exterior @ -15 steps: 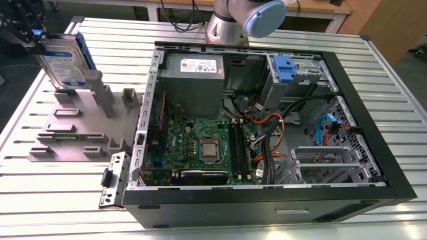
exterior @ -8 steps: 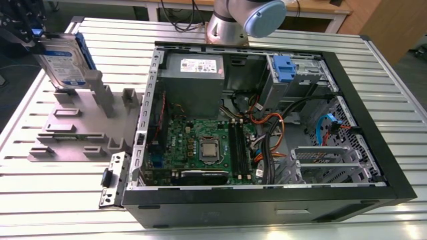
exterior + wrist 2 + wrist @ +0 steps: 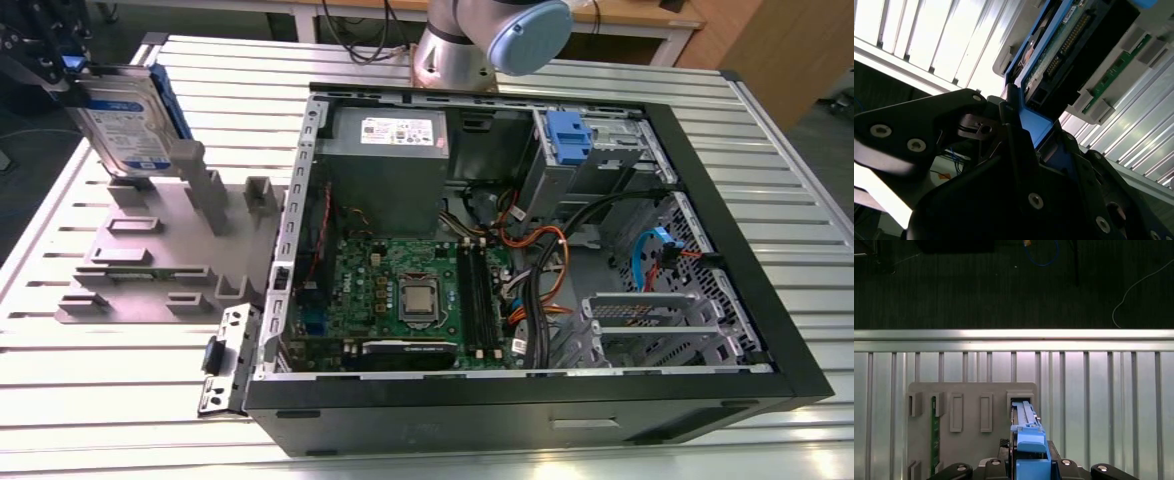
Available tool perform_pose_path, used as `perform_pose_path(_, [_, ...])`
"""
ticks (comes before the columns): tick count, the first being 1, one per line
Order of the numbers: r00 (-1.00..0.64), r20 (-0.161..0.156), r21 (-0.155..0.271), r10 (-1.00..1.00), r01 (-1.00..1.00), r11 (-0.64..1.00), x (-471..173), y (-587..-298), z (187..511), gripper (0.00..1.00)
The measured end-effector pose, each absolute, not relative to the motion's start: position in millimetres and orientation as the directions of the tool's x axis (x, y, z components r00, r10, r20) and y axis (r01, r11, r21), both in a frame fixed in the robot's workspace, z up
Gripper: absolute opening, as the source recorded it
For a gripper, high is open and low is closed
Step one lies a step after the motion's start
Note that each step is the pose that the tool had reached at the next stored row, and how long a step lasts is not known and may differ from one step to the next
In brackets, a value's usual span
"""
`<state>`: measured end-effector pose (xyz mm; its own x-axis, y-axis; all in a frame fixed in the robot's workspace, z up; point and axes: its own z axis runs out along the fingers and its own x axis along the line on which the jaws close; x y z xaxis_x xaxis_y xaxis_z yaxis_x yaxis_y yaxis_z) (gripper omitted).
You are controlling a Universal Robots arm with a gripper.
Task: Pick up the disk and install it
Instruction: 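Pick up the disk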
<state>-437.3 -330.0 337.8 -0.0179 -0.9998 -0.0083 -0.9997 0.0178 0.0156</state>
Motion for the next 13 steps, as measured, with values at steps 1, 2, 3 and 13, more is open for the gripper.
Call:
perform_pose_path(1, [-0.018, -0.008, 0.015, -1.000, -1.000, 0.018, -437.2, -330.0, 338.0, 0.36])
perform_pose_path(2, [-0.018, -0.008, 0.016, -1.000, -1.000, 0.018, -437.3, -330.0, 338.2, 0.36])
perform_pose_path(3, [-0.018, -0.008, 0.016, -1.000, -1.000, 0.018, -437.3, -330.0, 338.5, 0.36])
perform_pose_path(13, [-0.018, -0.009, 0.016, -1.000, -1.000, 0.018, -437.3, -330.0, 340.3, 0.36])
